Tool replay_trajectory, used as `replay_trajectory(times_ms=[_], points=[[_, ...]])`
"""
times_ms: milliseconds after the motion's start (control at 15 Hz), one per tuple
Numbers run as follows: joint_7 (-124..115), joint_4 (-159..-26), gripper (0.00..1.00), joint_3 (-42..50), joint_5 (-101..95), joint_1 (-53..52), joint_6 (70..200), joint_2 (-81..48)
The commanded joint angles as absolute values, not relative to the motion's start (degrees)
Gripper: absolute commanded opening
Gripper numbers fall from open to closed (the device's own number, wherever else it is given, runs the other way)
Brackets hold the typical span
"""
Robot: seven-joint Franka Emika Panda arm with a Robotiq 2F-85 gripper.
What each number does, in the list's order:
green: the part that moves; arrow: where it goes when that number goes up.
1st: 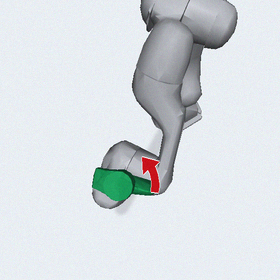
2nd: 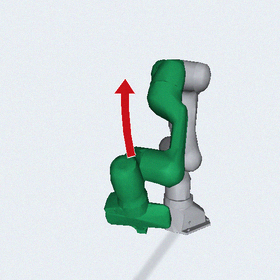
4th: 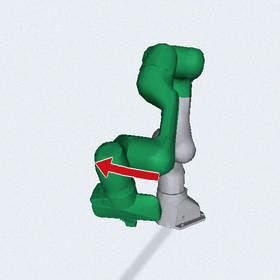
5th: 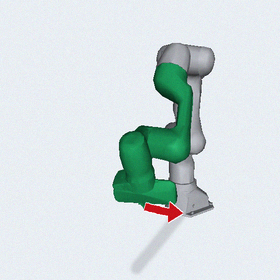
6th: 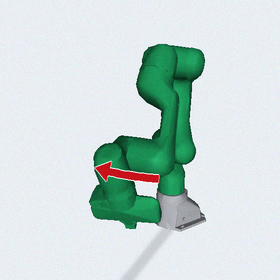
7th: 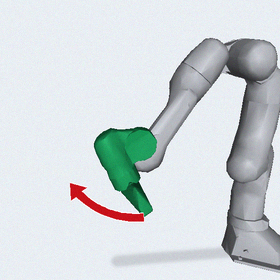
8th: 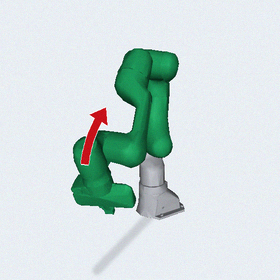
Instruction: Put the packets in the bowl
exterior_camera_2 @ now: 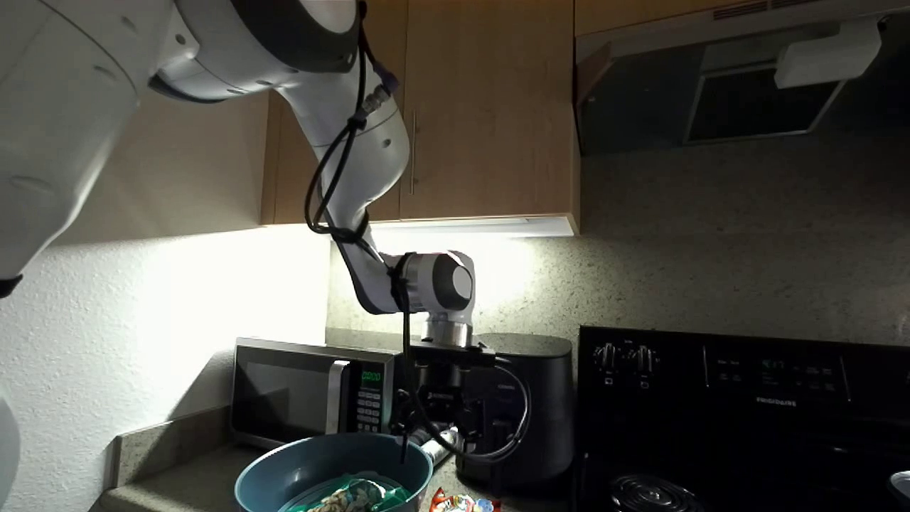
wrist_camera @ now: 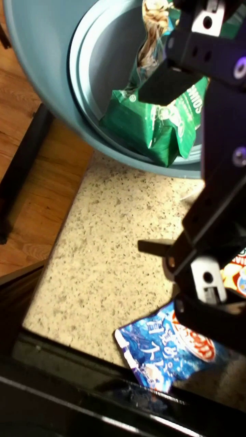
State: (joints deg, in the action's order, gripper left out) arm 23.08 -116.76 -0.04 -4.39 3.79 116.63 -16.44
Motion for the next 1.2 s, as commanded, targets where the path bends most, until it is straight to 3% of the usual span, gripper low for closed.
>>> replay_trajectory(times_ms=[0, 67, 133, 667, 867, 1000, 1133], points=[[22.3, -115.5, 1.00, -1.5, 2.1, 4.3, 117.4, -20.8], [22.2, -115.1, 0.91, -1.7, 3.5, 4.5, 117.0, -22.0], [22.1, -114.6, 0.74, -1.8, 4.6, 4.6, 116.7, -23.1], [21.5, -112.8, 0.23, -1.9, 7.9, 5.5, 117.7, -26.0], [21.4, -112.3, 0.05, -2.2, 8.4, 5.6, 117.6, -25.8], [20.6, -111.3, 0.01, -2.4, 8.8, 5.2, 117.0, -26.4], [19.0, -110.5, 0.03, -2.8, 8.4, 4.2, 116.7, -26.9]])
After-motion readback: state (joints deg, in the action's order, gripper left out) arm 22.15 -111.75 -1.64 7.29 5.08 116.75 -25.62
